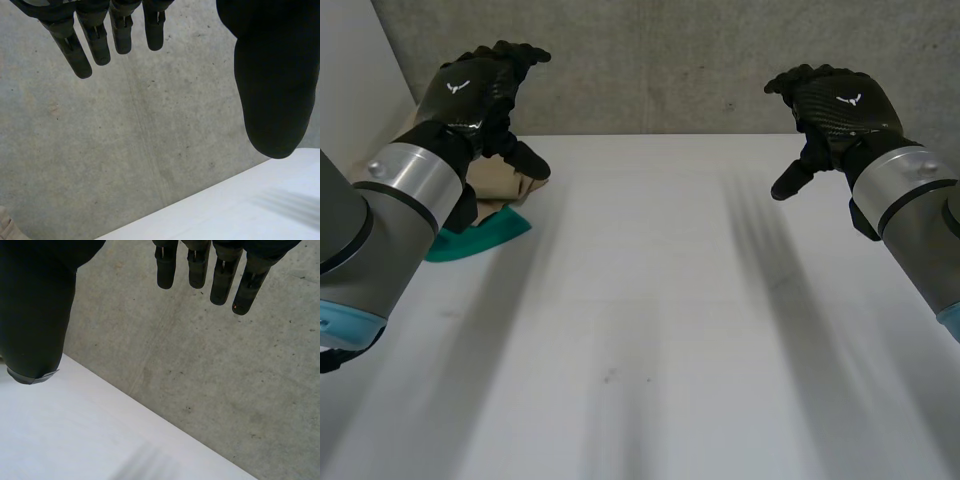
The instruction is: Fold the laundry.
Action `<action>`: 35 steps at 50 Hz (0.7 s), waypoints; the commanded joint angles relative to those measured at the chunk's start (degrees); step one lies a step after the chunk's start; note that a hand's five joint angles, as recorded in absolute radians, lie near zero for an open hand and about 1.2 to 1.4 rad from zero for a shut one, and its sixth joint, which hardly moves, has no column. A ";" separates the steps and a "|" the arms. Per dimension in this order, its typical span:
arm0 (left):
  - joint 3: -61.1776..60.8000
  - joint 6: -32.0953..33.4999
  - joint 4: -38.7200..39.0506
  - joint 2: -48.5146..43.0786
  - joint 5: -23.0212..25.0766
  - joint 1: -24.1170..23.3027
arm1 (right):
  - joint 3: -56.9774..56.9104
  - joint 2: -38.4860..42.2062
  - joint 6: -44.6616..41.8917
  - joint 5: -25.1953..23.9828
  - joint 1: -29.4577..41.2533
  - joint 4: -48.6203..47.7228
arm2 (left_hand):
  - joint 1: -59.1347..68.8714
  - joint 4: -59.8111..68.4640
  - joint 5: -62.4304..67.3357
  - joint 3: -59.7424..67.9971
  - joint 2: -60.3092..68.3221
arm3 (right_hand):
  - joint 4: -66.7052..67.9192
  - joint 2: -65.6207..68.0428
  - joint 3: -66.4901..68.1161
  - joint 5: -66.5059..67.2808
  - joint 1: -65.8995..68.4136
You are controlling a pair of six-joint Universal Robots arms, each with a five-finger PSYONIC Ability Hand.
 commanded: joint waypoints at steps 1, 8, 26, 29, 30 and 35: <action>1.54 0.05 0.09 -3.42 0.12 0.99 | -0.27 0.33 -0.02 -0.02 -0.05 0.02 | -2.21 -1.75 -3.02 -2.29 -1.93 | -3.65 -2.92 -2.42 -3.88 -1.38; 6.72 5.66 0.09 -11.06 -0.06 6.61 | -0.44 0.59 -0.11 -0.02 -0.05 0.02 | -2.21 -1.75 -3.02 -2.29 -1.93 | -3.65 -2.92 -2.42 -3.88 -1.38; 33.95 36.77 11.07 -43.92 -7.79 23.22 | -0.18 2.26 -0.46 -0.02 -0.14 0.02 | -2.21 -1.75 -3.02 -2.29 -1.93 | -3.65 -2.92 -2.42 -3.88 -1.38; 37.57 37.14 11.43 -47.09 -7.79 24.19 | 0.08 2.35 -1.95 0.07 -0.05 0.11 | -2.21 -1.75 -3.02 -2.29 -1.93 | -3.65 -2.92 -2.42 -3.88 -1.38; 39.58 37.14 11.34 -48.76 -7.53 24.54 | 0.09 2.43 -2.22 0.07 -0.05 0.11 | -1.88 -1.42 -2.69 -1.95 -1.60 | -3.65 -2.92 -2.42 -3.88 -1.38; 43.37 37.14 11.34 -51.76 -4.28 24.72 | 0.35 2.52 -3.89 0.16 -0.05 0.02 | 11.37 11.83 10.56 11.29 11.65 | -3.65 -2.92 -2.42 -3.88 -1.38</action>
